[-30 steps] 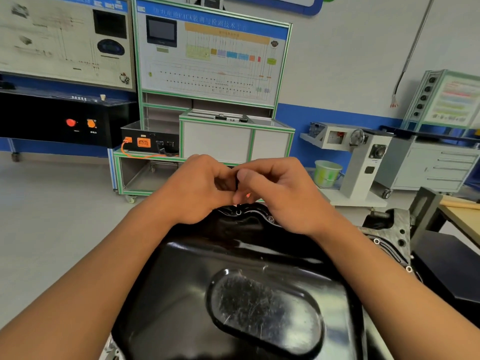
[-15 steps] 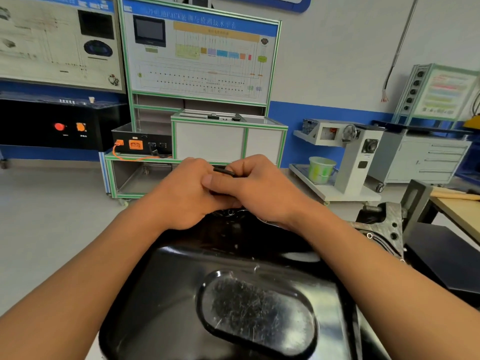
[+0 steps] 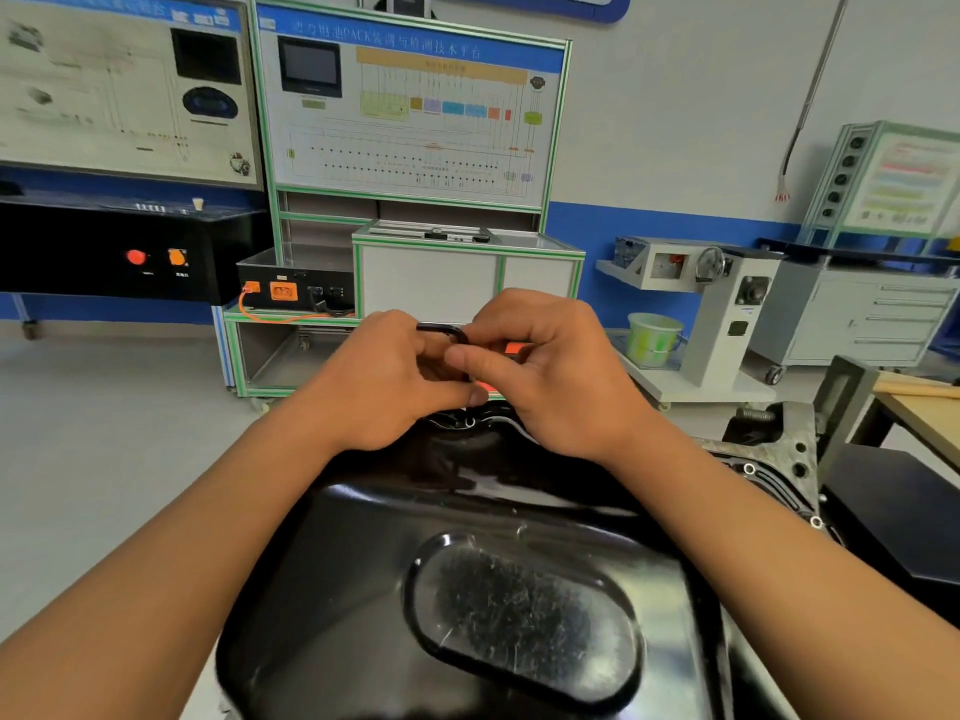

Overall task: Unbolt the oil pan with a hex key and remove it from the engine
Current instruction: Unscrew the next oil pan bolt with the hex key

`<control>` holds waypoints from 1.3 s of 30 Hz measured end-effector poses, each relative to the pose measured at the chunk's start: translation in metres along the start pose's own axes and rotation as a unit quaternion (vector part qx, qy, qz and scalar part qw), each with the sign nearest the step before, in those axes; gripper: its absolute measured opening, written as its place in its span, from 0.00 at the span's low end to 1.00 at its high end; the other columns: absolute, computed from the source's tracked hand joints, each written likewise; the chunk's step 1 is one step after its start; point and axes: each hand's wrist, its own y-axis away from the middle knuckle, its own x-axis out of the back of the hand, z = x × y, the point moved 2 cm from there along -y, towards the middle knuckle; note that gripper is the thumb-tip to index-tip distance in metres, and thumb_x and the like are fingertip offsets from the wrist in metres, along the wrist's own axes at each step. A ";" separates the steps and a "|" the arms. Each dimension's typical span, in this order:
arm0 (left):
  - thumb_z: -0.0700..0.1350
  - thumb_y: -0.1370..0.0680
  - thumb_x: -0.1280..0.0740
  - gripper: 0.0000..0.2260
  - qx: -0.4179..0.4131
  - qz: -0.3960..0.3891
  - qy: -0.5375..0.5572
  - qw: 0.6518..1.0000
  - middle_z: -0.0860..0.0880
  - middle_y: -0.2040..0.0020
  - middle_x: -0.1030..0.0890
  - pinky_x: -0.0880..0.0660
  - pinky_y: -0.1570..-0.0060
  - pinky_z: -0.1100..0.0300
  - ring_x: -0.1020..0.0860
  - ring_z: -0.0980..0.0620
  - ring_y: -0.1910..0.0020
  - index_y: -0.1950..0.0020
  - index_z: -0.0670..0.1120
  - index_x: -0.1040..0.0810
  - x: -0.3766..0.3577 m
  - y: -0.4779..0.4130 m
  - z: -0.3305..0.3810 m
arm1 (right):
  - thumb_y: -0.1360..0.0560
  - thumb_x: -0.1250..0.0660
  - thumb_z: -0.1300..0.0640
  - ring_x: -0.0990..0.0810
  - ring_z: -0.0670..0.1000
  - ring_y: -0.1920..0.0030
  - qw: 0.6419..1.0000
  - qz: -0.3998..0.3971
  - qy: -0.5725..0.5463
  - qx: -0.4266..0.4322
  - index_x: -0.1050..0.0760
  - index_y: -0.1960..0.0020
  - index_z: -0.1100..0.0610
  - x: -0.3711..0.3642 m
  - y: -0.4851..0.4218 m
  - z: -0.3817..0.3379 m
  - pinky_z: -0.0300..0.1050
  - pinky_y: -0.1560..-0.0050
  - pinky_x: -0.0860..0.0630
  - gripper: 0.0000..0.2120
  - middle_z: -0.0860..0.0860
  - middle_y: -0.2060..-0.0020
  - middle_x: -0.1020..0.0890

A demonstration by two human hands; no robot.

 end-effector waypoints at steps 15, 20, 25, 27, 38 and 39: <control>0.35 0.26 0.29 0.16 -0.034 -0.012 -0.009 0.999 0.43 0.70 0.20 0.23 0.62 0.41 0.23 0.41 0.68 0.69 0.54 0.20 0.002 0.001 0.007 | 0.27 0.24 0.62 0.23 0.52 0.58 0.994 -0.005 0.072 0.076 0.15 0.49 0.58 0.002 0.001 -0.012 0.40 0.58 0.26 0.07 0.52 0.57 0.21; 0.39 0.28 0.25 0.09 -0.040 0.007 0.009 0.999 0.44 0.69 0.20 0.23 0.60 0.44 0.23 0.47 0.68 0.65 0.50 0.16 0.002 0.002 0.005 | 0.27 0.24 0.60 0.17 0.50 0.60 0.999 0.029 -0.021 0.025 0.16 0.49 0.62 0.002 0.004 -0.006 0.42 0.55 0.21 0.08 0.53 0.60 0.15; 0.39 0.29 0.23 0.08 -0.034 0.005 0.049 0.998 0.50 0.65 0.15 0.20 0.56 0.59 0.18 0.53 0.66 0.64 0.51 0.16 -0.001 0.003 0.006 | 0.20 0.33 0.62 0.19 0.49 0.70 0.955 0.004 -0.256 -0.150 0.21 0.44 0.56 0.001 0.000 0.005 0.37 0.67 0.23 0.07 0.53 0.71 0.17; 0.37 0.29 0.24 0.15 -0.027 0.004 0.047 0.999 0.48 0.68 0.17 0.24 0.59 0.63 0.23 0.56 0.68 0.69 0.54 0.21 -0.001 0.002 0.003 | 0.19 0.35 0.58 0.22 0.48 0.73 0.945 -0.032 -0.267 -0.185 0.22 0.44 0.54 -0.005 -0.005 0.005 0.37 0.71 0.26 0.05 0.52 0.69 0.18; 0.38 0.24 0.27 0.14 -0.006 -0.042 0.046 0.998 0.52 0.68 0.17 0.23 0.60 0.65 0.19 0.55 0.67 0.68 0.53 0.18 -0.005 0.000 0.003 | 0.16 0.40 0.57 0.25 0.39 0.72 0.975 -0.021 -0.185 -0.124 0.19 0.47 0.61 -0.012 -0.008 0.008 0.29 0.66 0.28 0.12 0.45 0.72 0.23; 0.38 0.25 0.27 0.12 -0.005 -0.035 0.048 0.998 0.50 0.68 0.16 0.22 0.61 0.65 0.18 0.52 0.66 0.66 0.52 0.17 -0.005 0.000 0.002 | 0.15 0.41 0.57 0.24 0.38 0.70 0.979 -0.034 -0.165 -0.110 0.19 0.47 0.63 -0.013 -0.008 0.006 0.29 0.63 0.27 0.14 0.44 0.72 0.24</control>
